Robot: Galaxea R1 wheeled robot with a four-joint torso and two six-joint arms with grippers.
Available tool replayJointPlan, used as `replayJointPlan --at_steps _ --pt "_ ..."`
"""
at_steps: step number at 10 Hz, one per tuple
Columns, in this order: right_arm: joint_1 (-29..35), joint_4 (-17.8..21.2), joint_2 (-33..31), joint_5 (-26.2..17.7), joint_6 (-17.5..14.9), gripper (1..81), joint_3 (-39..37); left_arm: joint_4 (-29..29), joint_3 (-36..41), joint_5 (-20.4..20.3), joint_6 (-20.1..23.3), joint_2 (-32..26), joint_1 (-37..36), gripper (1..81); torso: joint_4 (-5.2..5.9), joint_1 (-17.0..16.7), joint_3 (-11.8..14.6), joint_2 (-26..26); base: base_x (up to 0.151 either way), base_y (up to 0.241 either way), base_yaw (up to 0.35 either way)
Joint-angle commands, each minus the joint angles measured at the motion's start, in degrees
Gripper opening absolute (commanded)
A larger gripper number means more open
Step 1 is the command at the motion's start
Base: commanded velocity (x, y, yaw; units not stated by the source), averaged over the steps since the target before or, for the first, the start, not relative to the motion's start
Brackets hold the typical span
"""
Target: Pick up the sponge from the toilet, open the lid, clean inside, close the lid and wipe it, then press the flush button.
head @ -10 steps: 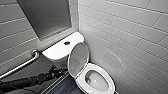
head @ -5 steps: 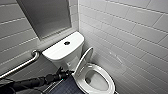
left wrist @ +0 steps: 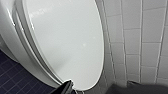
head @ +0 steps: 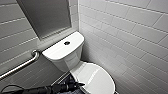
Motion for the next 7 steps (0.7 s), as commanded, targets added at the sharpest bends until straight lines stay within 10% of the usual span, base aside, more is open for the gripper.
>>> replayJointPlan --at_steps 1,5,7 --pt "-3.3 -1.4 3.9 -6.6 0.4 1.0 -7.1 3.6 2.3 6.4 0.4 -3.4 -3.5 81.1 0.00 0.0 0.0 0.0 0.000 0.000 0.000" --pt "-0.5 1.0 5.2 -16.4 -1.4 1.0 -6.5 13.2 3.4 7.1 0.7 -9.1 9.4 81.1 0.00 0.0 0.0 0.0 0.000 0.000 0.000" --pt "-0.2 20.5 1.6 -16.0 -23.8 1.0 1.8 20.7 4.9 6.6 0.8 -11.8 17.7 81.1 0.00 0.0 0.0 0.0 0.000 0.000 0.000"
